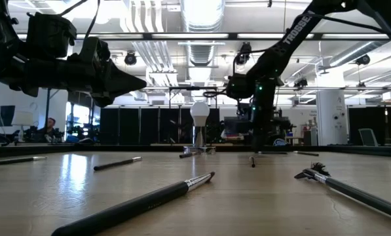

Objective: Pick & Place Makeup Supplies
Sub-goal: Put the silver makeup brush into the gold makeup holder

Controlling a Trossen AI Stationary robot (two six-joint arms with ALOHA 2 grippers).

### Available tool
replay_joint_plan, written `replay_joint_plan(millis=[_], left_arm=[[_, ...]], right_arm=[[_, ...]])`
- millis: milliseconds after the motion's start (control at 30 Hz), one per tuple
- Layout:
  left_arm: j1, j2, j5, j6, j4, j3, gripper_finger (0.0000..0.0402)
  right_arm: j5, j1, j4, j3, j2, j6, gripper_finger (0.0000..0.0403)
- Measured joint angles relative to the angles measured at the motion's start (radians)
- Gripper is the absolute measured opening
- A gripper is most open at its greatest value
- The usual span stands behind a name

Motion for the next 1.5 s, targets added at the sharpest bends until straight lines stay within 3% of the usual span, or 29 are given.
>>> replay_joint_plan(millis=[400,833,1100,1500], left_arm=[[0.0,0.0,0.0,-0.002,0.001,0.0,0.0],[0.0,0.0,0.0,-0.006,0.001,0.0,0.0],[0.0,0.0,0.0,-0.006,0.003,0.0,0.0],[0.0,0.0,0.0,-0.004,0.002,0.002,0.0]], right_arm=[[0.0,0.067,0.113,-0.214,-0.207,0.019,0.0008],[0.183,0.418,0.113,-0.402,-0.617,0.242,0.0008],[0.348,0.686,0.083,-0.397,-0.766,0.351,0.0008],[0.491,0.96,-0.033,-0.291,-0.772,0.478,0.0008]])
